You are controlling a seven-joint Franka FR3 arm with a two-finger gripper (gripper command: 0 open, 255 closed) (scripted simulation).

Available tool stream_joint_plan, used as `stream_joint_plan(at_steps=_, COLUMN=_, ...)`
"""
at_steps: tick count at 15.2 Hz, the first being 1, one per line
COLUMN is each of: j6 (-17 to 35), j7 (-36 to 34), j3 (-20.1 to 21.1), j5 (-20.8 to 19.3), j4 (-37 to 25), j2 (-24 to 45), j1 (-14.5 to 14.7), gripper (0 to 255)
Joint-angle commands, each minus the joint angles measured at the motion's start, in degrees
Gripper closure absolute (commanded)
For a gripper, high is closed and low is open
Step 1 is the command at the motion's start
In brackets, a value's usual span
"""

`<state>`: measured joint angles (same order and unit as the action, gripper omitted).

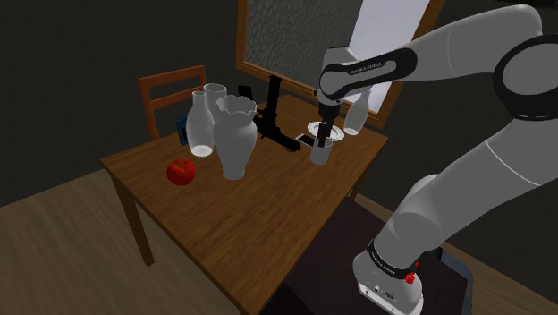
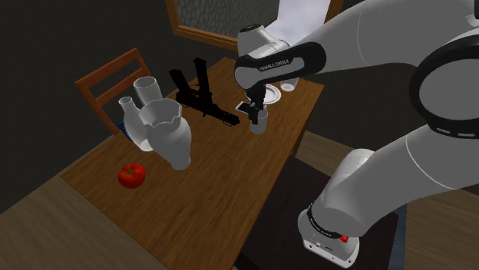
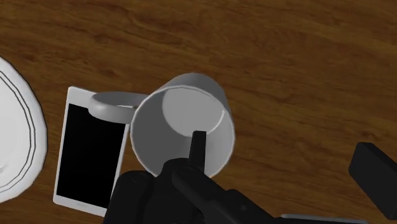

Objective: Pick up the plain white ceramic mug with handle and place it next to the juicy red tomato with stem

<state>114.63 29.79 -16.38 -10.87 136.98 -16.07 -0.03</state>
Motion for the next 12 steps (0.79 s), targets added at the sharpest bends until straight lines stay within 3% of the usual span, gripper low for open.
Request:
stream_joint_plan(at_steps=1, j6=2.9, j7=2.9, j3=-1.1, j5=-0.7, j4=-1.5, j2=4.8, j1=-0.1, gripper=0)
stream_joint_plan(at_steps=12, j6=9.9, j7=3.7, j3=-2.1, j5=-1.0, j4=1.8, j2=8.5, j1=-0.6, gripper=0)
